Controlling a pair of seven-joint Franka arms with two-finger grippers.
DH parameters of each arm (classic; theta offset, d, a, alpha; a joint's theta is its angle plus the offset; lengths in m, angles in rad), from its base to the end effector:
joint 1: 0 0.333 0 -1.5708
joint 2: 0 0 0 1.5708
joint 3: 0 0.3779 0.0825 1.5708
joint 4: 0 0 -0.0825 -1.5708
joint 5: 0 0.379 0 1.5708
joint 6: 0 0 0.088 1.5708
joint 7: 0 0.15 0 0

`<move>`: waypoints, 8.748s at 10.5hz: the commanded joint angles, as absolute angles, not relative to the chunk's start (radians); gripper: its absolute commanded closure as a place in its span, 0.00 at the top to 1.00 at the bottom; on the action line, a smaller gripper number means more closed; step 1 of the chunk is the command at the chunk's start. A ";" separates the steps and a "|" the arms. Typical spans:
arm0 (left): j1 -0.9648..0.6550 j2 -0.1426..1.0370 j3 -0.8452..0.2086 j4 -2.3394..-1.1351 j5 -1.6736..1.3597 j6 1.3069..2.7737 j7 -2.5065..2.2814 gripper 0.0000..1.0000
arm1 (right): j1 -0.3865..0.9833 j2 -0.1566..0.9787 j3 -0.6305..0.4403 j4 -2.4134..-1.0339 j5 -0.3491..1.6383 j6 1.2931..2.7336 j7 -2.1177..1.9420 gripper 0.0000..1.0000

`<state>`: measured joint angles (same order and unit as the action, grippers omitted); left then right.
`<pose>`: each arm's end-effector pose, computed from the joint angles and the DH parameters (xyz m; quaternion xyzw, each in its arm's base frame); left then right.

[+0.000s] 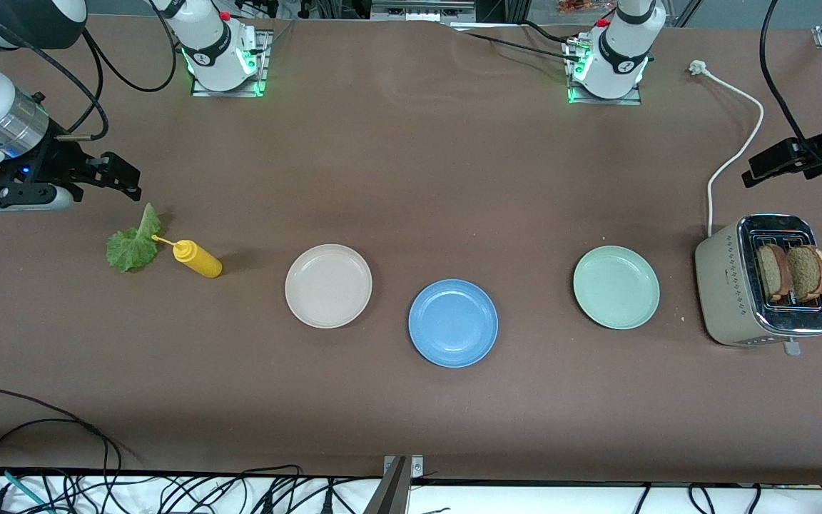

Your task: Make sandwich in blue plate with both arms

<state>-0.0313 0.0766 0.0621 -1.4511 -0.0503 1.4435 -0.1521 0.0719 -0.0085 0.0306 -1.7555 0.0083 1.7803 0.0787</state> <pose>0.5613 0.0077 0.6456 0.9949 0.0891 -0.0433 0.0201 0.5568 0.0584 0.5794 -0.9998 -0.0111 -0.0162 0.0054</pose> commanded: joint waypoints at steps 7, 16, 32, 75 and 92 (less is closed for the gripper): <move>-0.035 0.077 0.060 -1.434 -0.032 1.419 -0.158 1.00 | 0.074 -0.015 0.026 -1.741 0.060 1.772 0.089 1.00; -0.037 0.077 0.058 -1.434 -0.032 1.419 -0.158 1.00 | 0.074 -0.012 0.026 -1.749 0.057 1.769 0.072 1.00; -0.038 0.077 0.058 -1.434 -0.031 1.419 -0.158 1.00 | 0.075 -0.012 0.028 -1.746 0.060 1.767 0.086 1.00; -0.009 0.101 0.081 -1.445 -0.008 1.399 -0.158 1.00 | 0.075 -0.003 0.029 -1.750 0.061 1.770 0.083 1.00; 0.093 0.330 0.081 -1.434 0.077 1.601 -0.120 1.00 | 0.075 0.003 0.028 -1.752 0.063 1.769 0.080 1.00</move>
